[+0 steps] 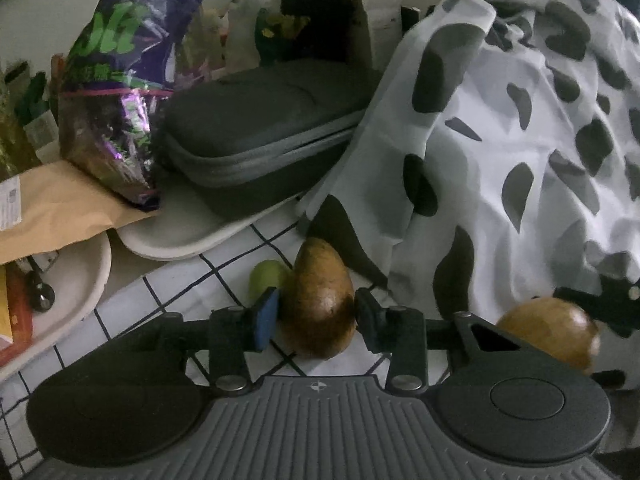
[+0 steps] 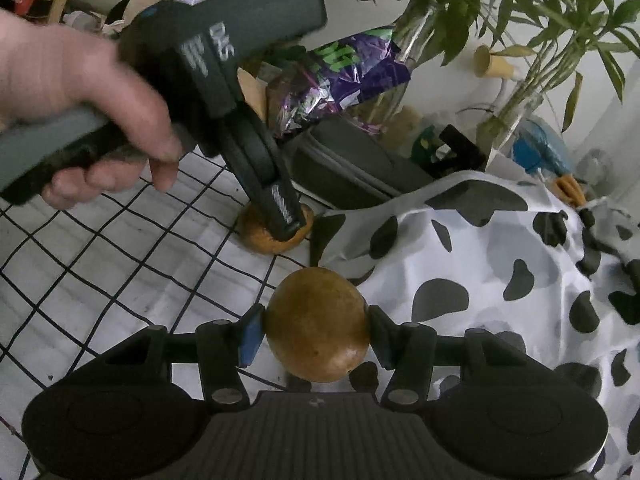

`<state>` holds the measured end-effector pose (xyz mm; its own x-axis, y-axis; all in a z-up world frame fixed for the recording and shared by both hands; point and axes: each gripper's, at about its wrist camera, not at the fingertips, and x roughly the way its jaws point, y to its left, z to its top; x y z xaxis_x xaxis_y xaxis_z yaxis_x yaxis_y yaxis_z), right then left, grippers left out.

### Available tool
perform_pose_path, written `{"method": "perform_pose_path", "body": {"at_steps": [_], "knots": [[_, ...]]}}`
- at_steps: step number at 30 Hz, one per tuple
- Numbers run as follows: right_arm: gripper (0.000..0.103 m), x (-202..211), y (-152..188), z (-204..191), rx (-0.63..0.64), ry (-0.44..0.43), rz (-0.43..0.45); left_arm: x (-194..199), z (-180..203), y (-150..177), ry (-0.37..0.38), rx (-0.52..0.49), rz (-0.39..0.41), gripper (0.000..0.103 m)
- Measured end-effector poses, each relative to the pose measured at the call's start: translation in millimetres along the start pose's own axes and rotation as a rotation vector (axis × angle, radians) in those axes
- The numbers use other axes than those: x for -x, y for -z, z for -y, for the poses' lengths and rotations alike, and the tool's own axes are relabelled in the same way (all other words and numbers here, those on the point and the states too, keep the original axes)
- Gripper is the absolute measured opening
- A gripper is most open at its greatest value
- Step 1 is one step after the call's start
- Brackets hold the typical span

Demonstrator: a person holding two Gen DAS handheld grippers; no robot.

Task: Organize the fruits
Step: 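Lift both held fruits and carry them toward the floral plate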

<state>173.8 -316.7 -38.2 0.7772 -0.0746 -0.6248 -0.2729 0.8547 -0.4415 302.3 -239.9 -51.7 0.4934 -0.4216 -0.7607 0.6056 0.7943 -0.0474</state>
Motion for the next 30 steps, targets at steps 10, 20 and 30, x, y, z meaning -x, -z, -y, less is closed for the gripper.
{"method": "perform_pose_path", "body": {"at_steps": [10,20,30], "knots": [[0.056,-2.7,-0.8,-1.3,-0.007,-0.037,-0.014,-0.5,-9.0,0.0,0.037,0.051,0.017,0.040],[0.056,-6.9,3.3,-1.2,-0.018,-0.044,-0.038,8.8,-13.5,3.8,0.059,0.071,-0.002,0.034],[0.056,-11.9,0.6,-7.9,-0.022,-0.057,-0.048,49.3,-17.0,21.7,0.048,0.013,0.011,0.034]]}}
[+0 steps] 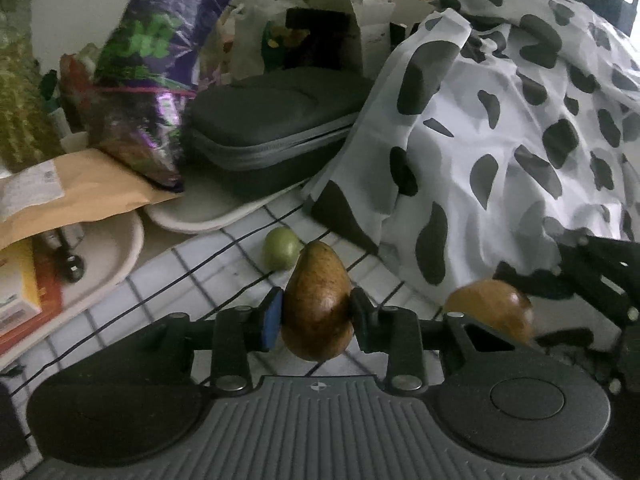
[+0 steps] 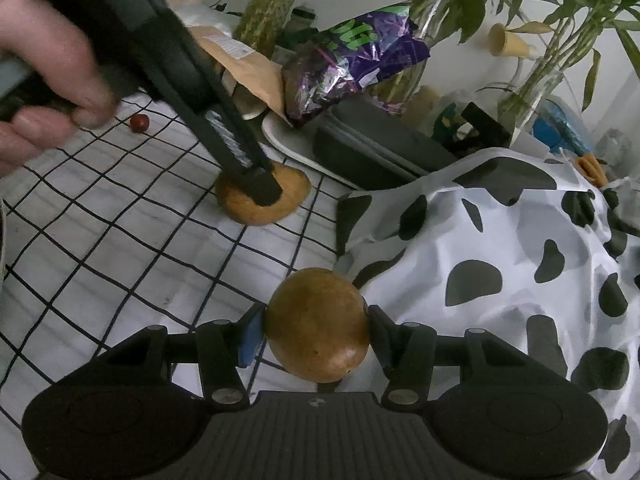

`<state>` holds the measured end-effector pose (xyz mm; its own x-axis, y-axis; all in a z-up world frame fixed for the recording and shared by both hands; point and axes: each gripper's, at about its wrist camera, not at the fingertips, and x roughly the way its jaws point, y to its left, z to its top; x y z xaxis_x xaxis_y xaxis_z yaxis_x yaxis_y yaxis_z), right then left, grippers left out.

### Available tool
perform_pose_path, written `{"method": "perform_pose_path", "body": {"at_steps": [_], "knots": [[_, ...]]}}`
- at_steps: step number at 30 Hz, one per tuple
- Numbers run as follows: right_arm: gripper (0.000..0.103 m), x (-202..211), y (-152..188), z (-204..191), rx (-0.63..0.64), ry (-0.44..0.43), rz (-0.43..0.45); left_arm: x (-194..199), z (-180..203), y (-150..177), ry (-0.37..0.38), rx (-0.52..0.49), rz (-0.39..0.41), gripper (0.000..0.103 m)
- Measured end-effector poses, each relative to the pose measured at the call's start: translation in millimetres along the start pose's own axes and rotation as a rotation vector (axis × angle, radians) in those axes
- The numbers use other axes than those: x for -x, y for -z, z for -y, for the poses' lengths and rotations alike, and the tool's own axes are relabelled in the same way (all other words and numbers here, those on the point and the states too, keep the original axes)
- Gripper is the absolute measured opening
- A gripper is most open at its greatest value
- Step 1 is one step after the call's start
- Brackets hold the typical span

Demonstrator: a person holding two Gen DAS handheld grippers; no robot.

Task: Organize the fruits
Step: 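Lift both held fruits and carry them toward the floral plate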

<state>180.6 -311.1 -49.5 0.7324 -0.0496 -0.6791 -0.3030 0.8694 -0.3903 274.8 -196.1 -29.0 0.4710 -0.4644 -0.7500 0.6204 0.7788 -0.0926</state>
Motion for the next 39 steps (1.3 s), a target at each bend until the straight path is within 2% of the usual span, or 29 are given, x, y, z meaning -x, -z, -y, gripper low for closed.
{"method": "perform_pose_path", "body": {"at_steps": [21,39], "knots": [[0.056,13.8,-15.1,-10.1,-0.211,-0.140,0.000,85.2,-11.4,28.9,-0.031,0.027,0.094,0.033],[0.056,59.3,-15.1,-36.2,-0.276,-0.253,0.057,162.9,-11.8,77.6,-0.071,0.090,0.153,0.033]]}}
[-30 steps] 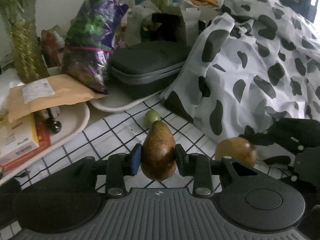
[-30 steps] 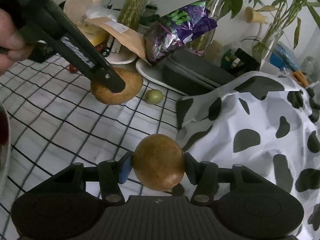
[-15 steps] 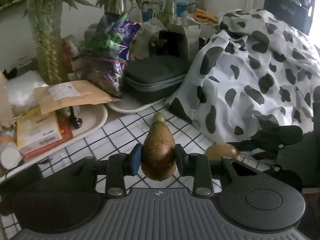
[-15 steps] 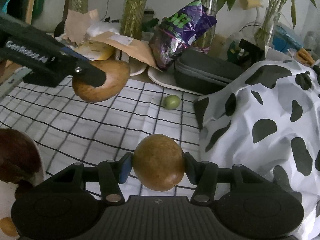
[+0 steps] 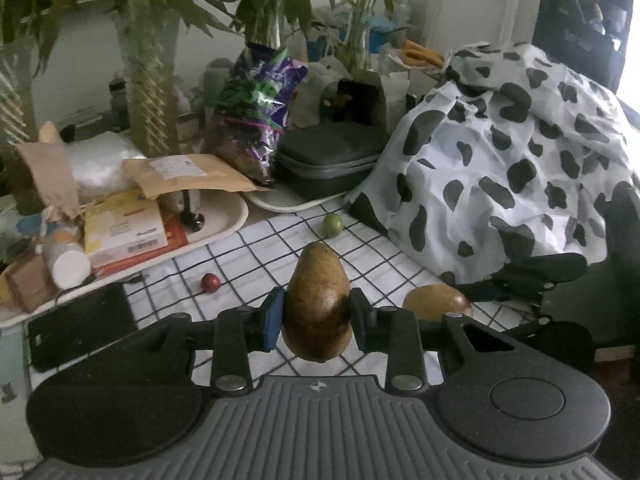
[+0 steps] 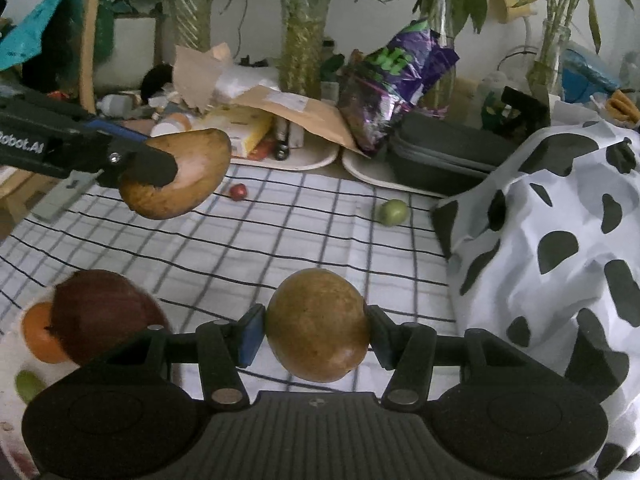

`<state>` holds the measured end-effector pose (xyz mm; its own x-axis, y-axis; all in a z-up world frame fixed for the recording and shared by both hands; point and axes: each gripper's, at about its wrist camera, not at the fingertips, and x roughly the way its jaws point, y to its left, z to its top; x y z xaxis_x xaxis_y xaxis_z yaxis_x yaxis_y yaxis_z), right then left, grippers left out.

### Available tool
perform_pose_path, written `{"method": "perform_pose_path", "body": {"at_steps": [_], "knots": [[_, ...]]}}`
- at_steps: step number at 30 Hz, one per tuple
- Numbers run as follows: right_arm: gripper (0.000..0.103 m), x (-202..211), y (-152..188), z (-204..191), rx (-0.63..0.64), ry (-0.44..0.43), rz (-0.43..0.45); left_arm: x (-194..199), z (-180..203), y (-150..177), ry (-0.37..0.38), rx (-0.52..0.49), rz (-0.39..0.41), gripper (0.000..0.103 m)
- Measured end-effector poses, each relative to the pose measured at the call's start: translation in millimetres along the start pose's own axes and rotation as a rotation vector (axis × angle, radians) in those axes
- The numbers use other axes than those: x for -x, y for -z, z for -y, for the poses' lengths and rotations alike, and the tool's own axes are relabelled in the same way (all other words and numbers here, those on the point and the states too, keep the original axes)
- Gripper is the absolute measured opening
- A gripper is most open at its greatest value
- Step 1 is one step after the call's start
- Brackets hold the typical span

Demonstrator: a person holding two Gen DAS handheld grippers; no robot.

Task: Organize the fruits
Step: 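Lift both held fruits and carry them toward the floral plate, then lower the pear into the plate with the left tool while the right tool releases the brown fruit there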

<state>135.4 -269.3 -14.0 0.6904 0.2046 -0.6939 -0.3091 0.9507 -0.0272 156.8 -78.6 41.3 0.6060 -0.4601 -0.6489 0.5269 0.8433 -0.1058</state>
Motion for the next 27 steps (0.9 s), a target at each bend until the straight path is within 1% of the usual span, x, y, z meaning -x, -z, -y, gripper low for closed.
{"method": "perform_pose_path", "body": {"at_steps": [10,17,22,26,27], "knots": [[0.056,24.5,10.3,-23.7,-0.010,-0.035,0.020,49.8,6.0,25.7,-0.002,0.027,0.028,0.033],[0.056,41.6,21.7,-35.1,-0.012,-0.039,0.029,71.4,15.1,58.0,0.022,0.055,0.023,0.033],[0.056,50.6,30.1,-40.2,-0.008,-0.036,0.030,75.7,20.4,82.3,0.073,0.057,0.003,0.033],[0.056,55.0,34.9,-41.5,-0.007,-0.030,0.029,66.2,19.3,98.5,0.135,0.045,-0.028,0.033],[0.056,55.8,36.1,-41.3,-0.008,-0.028,0.028,63.4,20.1,100.6,0.134,0.032,-0.040,0.033]]}}
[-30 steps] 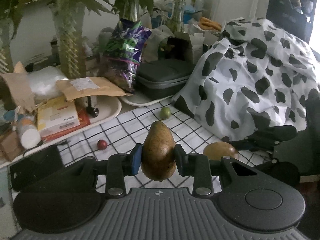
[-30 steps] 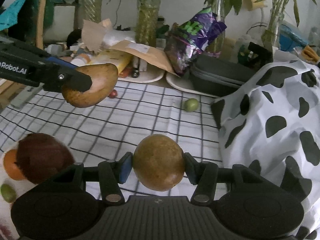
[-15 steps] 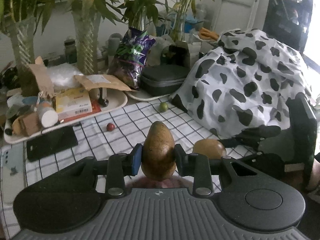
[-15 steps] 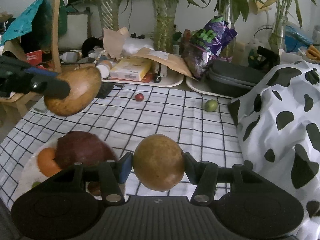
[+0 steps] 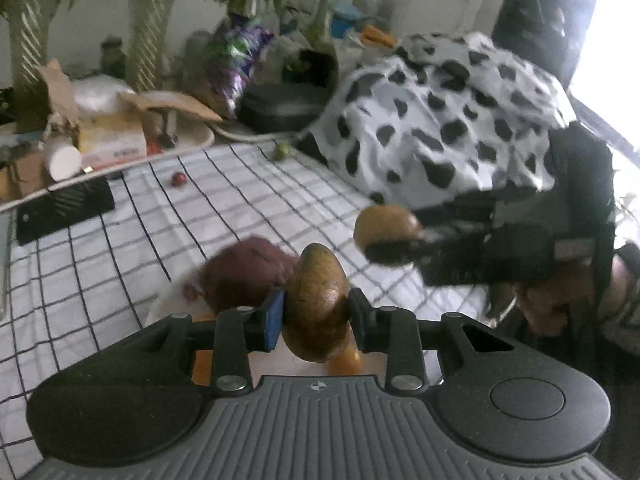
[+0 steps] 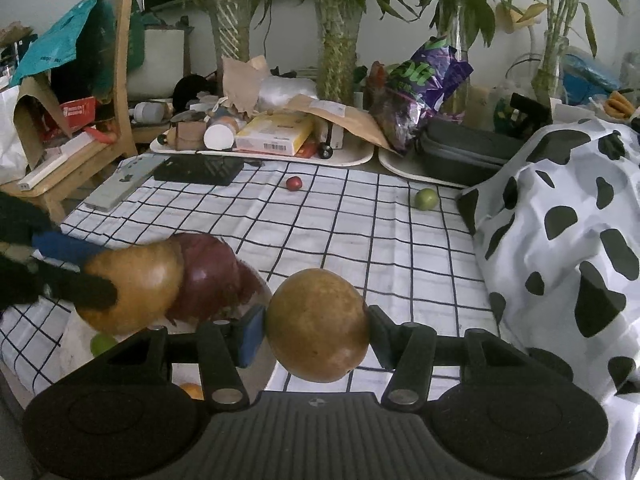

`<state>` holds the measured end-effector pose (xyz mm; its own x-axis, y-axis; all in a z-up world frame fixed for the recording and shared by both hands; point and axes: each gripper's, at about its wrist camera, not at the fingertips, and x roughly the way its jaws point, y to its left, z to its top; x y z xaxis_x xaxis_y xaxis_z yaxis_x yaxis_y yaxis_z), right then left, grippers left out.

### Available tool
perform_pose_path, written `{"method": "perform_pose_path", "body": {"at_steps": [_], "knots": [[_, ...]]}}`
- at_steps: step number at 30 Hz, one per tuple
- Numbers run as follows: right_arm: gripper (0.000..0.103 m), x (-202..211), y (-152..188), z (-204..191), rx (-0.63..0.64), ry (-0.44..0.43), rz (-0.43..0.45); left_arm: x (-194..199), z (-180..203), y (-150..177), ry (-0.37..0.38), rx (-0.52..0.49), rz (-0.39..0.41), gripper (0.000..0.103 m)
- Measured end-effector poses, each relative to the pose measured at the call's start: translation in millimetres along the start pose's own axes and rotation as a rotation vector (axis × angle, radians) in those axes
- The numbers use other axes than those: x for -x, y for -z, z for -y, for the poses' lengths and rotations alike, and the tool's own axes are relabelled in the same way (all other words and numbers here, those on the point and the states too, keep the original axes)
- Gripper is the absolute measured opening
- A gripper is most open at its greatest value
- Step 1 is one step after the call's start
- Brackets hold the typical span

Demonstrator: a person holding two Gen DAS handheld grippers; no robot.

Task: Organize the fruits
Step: 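Lower the pear into the plate with the left tool while the right tool releases the brown fruit there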

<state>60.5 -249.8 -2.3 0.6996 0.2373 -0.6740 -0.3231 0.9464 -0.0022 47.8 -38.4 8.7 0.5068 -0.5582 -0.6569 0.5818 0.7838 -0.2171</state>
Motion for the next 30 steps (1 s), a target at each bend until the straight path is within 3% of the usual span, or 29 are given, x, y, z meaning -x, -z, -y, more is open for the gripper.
{"method": "perform_pose_path", "body": {"at_steps": [7,13,15,16,17,24,30], "knots": [[0.056,0.4,2.4,1.7,-0.008,0.006,-0.007,-22.1,3.9,7.8,-0.029,-0.130,-0.069,0.033],[0.056,-0.8,3.6,1.5,-0.004,0.002,-0.015,-28.5,15.3,13.1,-0.082,-0.248,-0.075,0.036],[0.056,-1.0,3.1,1.2,-0.006,0.001,-0.015,-28.8,16.6,12.7,-0.115,-0.245,-0.082,0.048],[0.056,-1.0,2.6,1.1,-0.008,-0.001,-0.015,-27.1,16.9,12.8,-0.146,-0.245,-0.072,0.066],[0.056,-1.0,2.4,0.8,-0.010,-0.003,-0.014,-23.4,16.7,12.8,-0.176,-0.245,-0.054,0.075],[0.056,-0.5,3.2,-7.5,-0.032,-0.052,-0.035,7.5,6.8,11.0,-0.194,-0.126,0.014,0.076],[0.056,-2.0,5.5,-17.1,-0.095,-0.112,-0.083,14.3,0.7,15.4,-0.255,-0.053,0.006,0.076]]}}
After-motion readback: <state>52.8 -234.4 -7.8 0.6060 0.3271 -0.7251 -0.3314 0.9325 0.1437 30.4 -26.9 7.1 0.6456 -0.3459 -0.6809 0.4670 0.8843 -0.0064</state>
